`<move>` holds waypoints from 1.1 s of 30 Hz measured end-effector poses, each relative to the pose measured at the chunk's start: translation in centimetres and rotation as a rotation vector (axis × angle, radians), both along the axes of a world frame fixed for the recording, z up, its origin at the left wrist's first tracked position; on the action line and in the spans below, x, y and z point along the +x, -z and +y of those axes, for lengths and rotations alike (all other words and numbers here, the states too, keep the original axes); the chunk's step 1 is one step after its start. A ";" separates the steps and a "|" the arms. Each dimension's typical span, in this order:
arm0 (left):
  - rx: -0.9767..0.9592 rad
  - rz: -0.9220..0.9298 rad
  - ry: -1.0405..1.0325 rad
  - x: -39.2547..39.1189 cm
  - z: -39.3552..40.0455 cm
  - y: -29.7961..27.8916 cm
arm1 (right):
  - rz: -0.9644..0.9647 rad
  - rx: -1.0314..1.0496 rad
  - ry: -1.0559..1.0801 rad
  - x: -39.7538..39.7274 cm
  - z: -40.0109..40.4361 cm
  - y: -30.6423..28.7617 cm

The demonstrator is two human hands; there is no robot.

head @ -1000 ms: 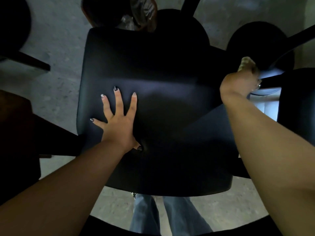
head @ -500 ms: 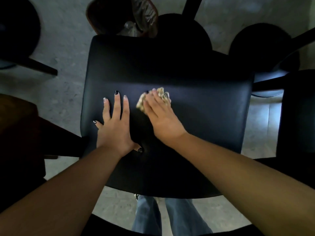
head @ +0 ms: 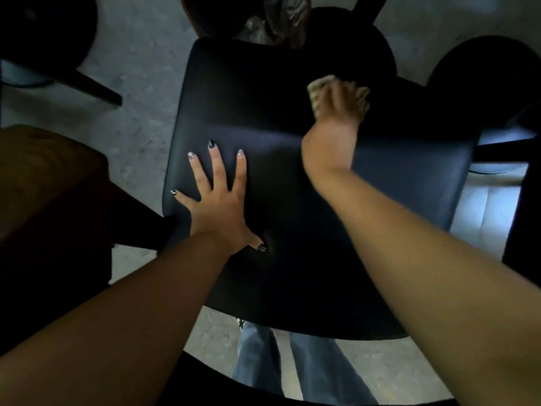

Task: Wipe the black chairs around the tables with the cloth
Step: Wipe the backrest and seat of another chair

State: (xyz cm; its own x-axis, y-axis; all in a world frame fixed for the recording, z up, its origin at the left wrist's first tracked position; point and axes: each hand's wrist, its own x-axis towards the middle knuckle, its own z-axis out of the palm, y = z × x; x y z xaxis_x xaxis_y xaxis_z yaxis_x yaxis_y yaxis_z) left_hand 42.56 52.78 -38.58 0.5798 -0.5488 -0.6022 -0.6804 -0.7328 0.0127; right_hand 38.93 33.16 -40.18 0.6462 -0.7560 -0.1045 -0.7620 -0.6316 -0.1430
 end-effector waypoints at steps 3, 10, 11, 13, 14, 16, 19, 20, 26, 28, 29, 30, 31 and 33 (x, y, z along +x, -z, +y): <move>-0.004 0.010 -0.012 0.0 0.0 0.3 | -0.084 0.169 -0.295 -2.3 6.9 0.2; -0.039 0.021 -0.016 -0.2 0.4 0.7 | -0.254 0.305 -0.472 -3.5 3.7 -0.9; -0.035 0.014 -0.011 -0.2 0.5 0.7 | -0.294 0.261 -0.339 -2.4 1.2 -0.8; -0.030 0.007 -0.007 -0.2 0.4 0.7 | -0.281 0.194 -0.085 -0.1 -3.7 -0.4; -0.034 0.006 -0.006 -0.2 0.4 0.7 | -0.245 0.179 0.011 0.9 -5.4 -0.1; -0.043 0.008 -0.012 -0.3 0.4 0.7 | -0.225 0.152 0.093 2.7 -5.9 0.8; -0.036 0.008 -0.014 -0.3 0.4 0.6 | -0.260 0.181 0.008 3.7 -0.5 1.4; -0.030 0.011 -0.014 -0.3 0.4 0.5 | -0.294 0.193 -0.112 3.1 1.9 1.3; -0.030 0.042 -0.026 -0.4 0.4 0.6 | -0.346 0.369 -0.541 -1.3 5.8 -0.1; -0.029 0.027 -0.027 -0.4 0.5 0.6 | -0.374 0.321 -0.347 0.0 2.6 -0.4; -0.033 0.029 -0.030 -0.4 0.4 0.6 | -0.375 0.269 -0.200 1.0 0.7 -0.6; -0.040 0.036 -0.033 -0.4 0.4 0.6 | -0.350 0.215 -0.072 2.2 -1.1 -0.7; -0.048 0.041 -0.035 -0.4 0.3 0.6 | -0.301 0.180 0.018 3.4 -2.4 -0.9; -0.056 0.050 -0.045 -0.3 0.4 0.7 | -0.238 0.164 0.075 6.4 -3.5 -0.9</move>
State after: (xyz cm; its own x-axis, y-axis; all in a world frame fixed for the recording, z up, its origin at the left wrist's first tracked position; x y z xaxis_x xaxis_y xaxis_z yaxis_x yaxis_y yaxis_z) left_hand 42.31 53.13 -39.29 0.5746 -0.5562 -0.6004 -0.6443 -0.7598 0.0873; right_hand 45.29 29.67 -39.28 0.6104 -0.7879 -0.0812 -0.7382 -0.5287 -0.4189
